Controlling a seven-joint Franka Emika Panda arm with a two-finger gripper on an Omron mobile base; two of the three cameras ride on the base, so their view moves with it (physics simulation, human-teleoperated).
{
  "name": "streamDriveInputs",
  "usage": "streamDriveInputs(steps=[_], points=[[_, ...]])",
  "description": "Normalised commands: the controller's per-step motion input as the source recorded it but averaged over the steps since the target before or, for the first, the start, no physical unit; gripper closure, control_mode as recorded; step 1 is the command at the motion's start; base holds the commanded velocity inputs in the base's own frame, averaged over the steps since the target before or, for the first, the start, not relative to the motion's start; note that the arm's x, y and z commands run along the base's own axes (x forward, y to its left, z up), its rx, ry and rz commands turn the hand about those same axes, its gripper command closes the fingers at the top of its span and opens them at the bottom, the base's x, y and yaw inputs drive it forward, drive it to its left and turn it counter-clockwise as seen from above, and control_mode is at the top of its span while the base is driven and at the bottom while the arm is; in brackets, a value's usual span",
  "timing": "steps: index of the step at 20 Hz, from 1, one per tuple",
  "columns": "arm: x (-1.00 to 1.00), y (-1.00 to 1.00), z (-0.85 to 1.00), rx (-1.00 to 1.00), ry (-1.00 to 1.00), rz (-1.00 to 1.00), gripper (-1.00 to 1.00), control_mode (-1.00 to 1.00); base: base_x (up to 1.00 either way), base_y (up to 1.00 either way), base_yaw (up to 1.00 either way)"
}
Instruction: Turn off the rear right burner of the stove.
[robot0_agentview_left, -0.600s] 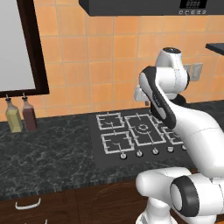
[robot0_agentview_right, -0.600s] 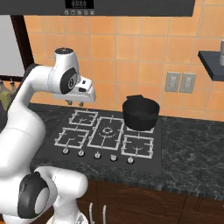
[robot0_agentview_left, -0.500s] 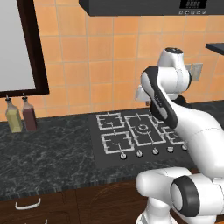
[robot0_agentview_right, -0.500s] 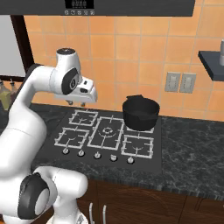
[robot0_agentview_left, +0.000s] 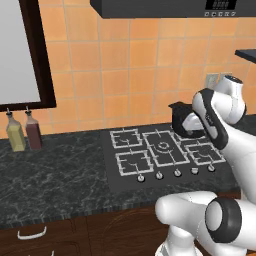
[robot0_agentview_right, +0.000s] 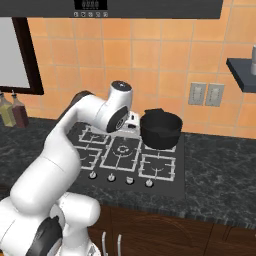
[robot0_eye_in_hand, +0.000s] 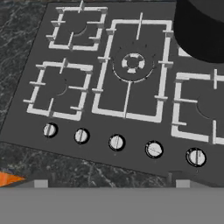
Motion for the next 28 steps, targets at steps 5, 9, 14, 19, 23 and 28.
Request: streamDriveInputs(steps=[5, 9, 14, 19, 23, 28], points=[[-0.01, -0.13, -0.66, -0.32, 0.00, 0.34, -1.00, -1.00, 0.00, 0.00, 0.00], [-0.18, 0.00, -0.80, -0.37, 0.00, 0.30, -1.00, -1.00, 0.00, 0.00, 0.00], [-0.20, -0.11, -0.67, -0.09, 0.00, 0.22, -1.00, -1.00, 0.00, 0.00, 0.00], [0.11, -0.08, -0.36, 0.00, 0.02, 0.05, -1.00, -1.00, 0.00, 0.00, 0.00], [0.22, -0.01, -0.42, 0.00, 0.10, 0.00, -1.00, -1.00, 0.00, 0.00, 0.00], [0.36, -0.03, -0.37, 0.00, 0.13, 0.00, -1.00, -1.00, 0.00, 0.00, 0.00]])
